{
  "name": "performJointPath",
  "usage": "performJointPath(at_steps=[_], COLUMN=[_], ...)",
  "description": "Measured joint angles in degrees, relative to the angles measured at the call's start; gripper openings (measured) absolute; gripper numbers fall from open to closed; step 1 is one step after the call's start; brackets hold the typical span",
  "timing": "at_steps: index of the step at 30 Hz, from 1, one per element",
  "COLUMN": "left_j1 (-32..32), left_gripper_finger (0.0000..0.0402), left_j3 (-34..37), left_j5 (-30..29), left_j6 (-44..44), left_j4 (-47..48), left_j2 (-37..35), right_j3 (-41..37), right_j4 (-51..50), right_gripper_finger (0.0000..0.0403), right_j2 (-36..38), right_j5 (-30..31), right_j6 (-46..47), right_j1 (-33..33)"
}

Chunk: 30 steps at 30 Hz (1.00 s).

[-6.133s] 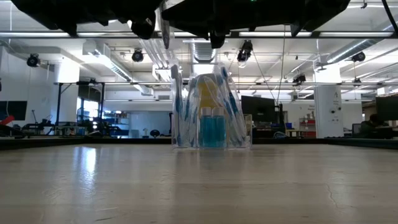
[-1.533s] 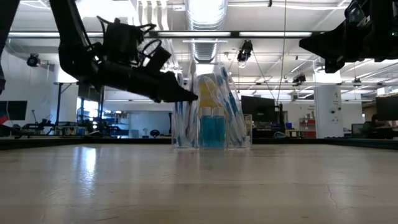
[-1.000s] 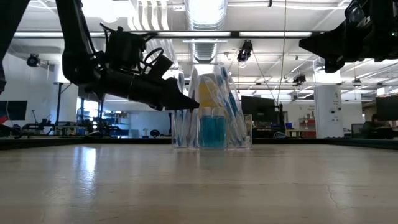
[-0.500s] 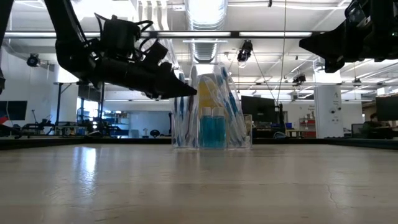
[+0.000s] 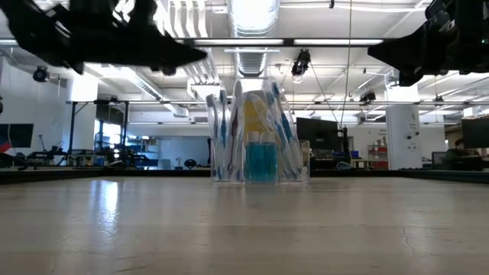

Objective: Pick & Place toothbrushing station
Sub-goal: Return to Home Position

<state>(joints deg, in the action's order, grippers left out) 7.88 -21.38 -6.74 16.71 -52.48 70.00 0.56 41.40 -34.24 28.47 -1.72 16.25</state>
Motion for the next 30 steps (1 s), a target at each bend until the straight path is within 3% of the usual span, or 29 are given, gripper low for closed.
performJointPath(at_steps=[7, 12, 16, 23, 30], left_j1=[-2.5, -2.3, -2.3, -2.3, -2.2], left_gripper_finger=[0.0158, 0.0075, 0.0009, 0.0004, 0.0003], left_j3=[1.1, -0.2, -1.8, 0.5, 2.8], left_j5=[0.0, -0.4, 0.6, 6.7, 13.7], left_j6=[3.2, 3.8, 5.9, 3.0, 2.4], left_j4=[20.5, 39.6, 54.2, 52.9, 48.8], left_j2=[-22.6, -36.9, -44.2, -47.2, -46.2], right_j3=[0.0, 0.0, 0.0, 0.0, 0.8], right_j4=[3.4, 5.5, 5.4, 0.6, -16.2], right_gripper_finger=[0.0008, 0.0008, 0.0008, 0.0008, 0.0008], right_j2=[0.1, 0.5, 3.0, 10.3, 20.2], right_j5=[0.0, 0.0, 0.2, -0.2, -4.2], right_j6=[-3.0, -6.5, -6.9, -11.3, -7.2], right_j1=[0.0, 0.0, 0.0, 0.0, -0.6])
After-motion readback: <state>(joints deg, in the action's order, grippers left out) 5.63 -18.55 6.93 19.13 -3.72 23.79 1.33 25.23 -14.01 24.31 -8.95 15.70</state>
